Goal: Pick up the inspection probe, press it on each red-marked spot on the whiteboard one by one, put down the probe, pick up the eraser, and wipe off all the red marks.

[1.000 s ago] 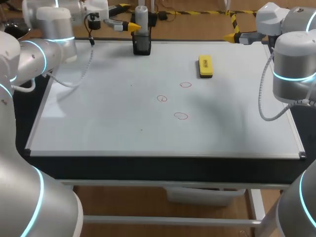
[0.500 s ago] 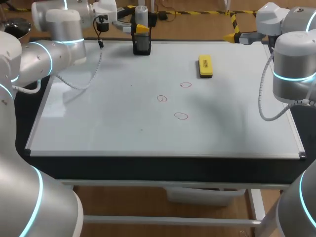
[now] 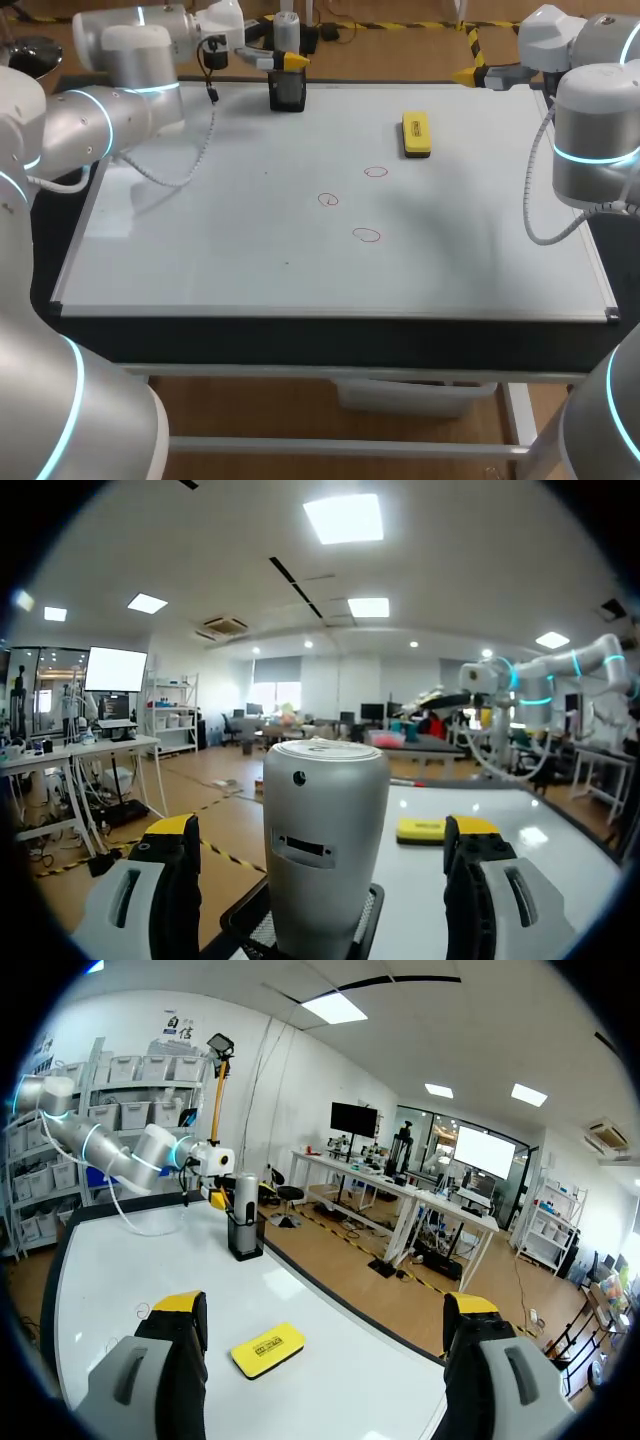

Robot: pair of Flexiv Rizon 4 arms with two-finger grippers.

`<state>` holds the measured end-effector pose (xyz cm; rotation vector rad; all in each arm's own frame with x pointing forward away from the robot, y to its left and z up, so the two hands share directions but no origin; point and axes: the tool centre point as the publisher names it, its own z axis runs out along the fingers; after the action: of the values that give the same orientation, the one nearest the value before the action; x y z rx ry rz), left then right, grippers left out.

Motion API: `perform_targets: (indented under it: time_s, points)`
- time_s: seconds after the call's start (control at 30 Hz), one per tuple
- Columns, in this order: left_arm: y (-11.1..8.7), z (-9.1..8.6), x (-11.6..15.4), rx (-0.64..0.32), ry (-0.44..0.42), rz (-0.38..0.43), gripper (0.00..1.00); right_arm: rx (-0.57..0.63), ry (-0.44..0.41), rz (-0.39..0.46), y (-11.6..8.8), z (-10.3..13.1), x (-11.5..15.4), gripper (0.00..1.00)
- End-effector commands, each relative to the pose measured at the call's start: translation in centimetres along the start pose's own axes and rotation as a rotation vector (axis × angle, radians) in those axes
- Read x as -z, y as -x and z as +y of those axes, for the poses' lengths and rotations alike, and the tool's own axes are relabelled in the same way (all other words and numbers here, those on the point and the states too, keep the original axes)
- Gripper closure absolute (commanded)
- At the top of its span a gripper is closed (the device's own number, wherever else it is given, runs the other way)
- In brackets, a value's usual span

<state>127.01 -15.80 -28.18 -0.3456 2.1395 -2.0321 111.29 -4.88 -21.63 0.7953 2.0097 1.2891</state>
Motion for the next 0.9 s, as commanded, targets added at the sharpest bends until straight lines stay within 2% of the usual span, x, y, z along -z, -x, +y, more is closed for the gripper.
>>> perform_targets:
  time_s: [0.03,0.17,0.23,0.3,0.33,0.37,0.4,0.5,0.53,0.57,0.9]
  points:
    - [1.0,0.6,-0.5,-0.001,-0.009,0.453,0.00,0.000,-0.001,0.002,0.1,0.0,0.0,0.00]
    - [1.0,0.4,-0.5,-0.006,-0.010,0.453,0.00,0.000,-0.001,0.002,0.1,0.0,0.0,0.00]
    - [1.0,0.3,-0.6,-0.009,-0.009,0.456,0.04,0.000,-0.001,0.002,0.1,0.0,0.0,0.00]
    - [1.0,0.3,-0.6,-0.011,-0.007,0.458,0.12,0.000,-0.001,0.002,0.1,0.0,0.0,0.00]
    - [1.0,0.2,-0.5,-0.014,-0.007,0.459,0.21,0.000,-0.001,0.002,0.1,0.0,0.0,0.00]
    - [1.0,0.2,-0.5,-0.016,-0.008,0.460,0.43,0.000,-0.001,0.002,0.1,0.0,0.0,0.00]
    - [1.0,0.2,-0.4,-0.017,-0.008,0.460,0.55,0.000,-0.001,0.002,0.1,0.0,0.0,0.00]
    - [1.0,0.1,-0.4,-0.019,-0.007,0.461,0.74,0.000,-0.001,0.002,0.1,0.0,0.0,0.00]
    - [1.0,0.1,-0.4,-0.019,-0.007,0.461,0.90,0.000,-0.001,0.002,0.1,0.0,0.0,0.00]
    - [1.0,0.1,-0.4,-0.020,-0.007,0.461,1.00,0.000,-0.001,0.002,0.1,0.0,0.0,0.00]
    - [1.0,-0.7,-0.1,-0.047,-0.001,0.470,1.00,0.000,-0.001,0.002,0.1,0.0,0.0,0.00]
